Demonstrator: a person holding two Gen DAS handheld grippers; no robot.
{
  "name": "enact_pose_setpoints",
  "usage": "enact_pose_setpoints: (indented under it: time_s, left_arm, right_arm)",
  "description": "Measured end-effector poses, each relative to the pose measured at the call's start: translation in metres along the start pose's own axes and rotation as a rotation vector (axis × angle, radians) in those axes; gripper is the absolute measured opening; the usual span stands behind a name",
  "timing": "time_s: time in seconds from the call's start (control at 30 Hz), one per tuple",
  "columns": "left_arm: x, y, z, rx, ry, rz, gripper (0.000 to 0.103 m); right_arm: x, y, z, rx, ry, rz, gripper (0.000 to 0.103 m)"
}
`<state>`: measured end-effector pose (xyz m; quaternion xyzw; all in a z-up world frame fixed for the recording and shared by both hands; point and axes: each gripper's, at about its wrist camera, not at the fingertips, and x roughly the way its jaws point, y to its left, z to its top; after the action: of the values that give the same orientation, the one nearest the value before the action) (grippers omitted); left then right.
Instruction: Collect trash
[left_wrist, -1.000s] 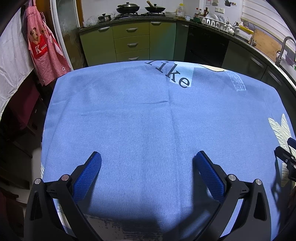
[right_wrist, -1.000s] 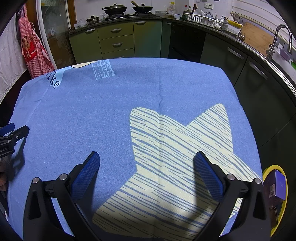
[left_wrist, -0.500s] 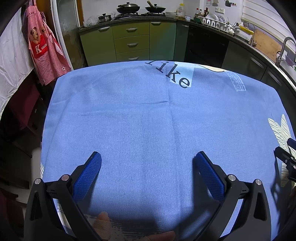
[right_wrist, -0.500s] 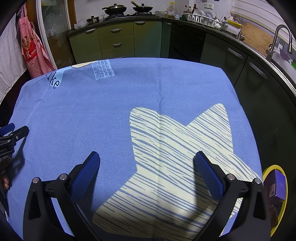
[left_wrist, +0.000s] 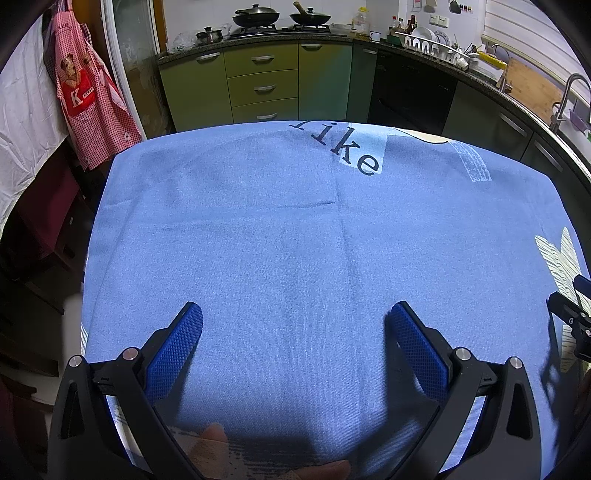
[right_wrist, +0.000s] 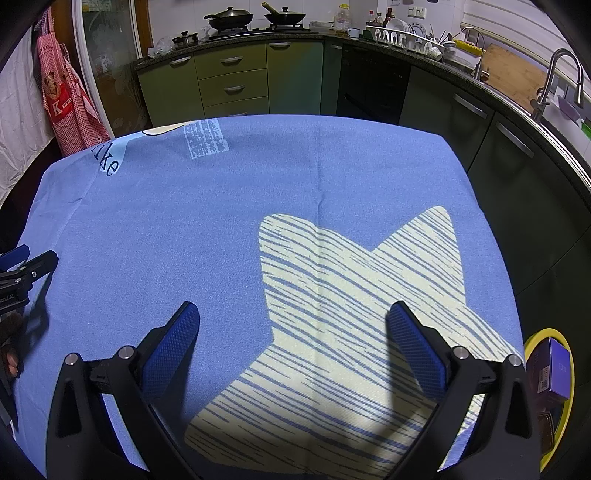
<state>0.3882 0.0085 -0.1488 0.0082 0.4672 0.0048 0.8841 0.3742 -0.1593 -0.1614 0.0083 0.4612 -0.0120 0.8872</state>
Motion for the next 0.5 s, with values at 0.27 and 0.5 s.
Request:
enact_pose_setpoints:
  time_s: [0.27, 0.5]
  left_arm:
    - [0.0, 0.0, 0.0001, 0.0, 0.0, 0.0, 0.1]
    - [0.0002, 0.0, 0.0004, 0.0, 0.0, 0.0, 0.1]
  right_arm:
    - [0.0002, -0.0014, 0.0004, 0.0, 0.0, 0.001, 0.098]
    - [0.0002, -0.0011, 0.0006, 0.0, 0.0, 0.001, 0.098]
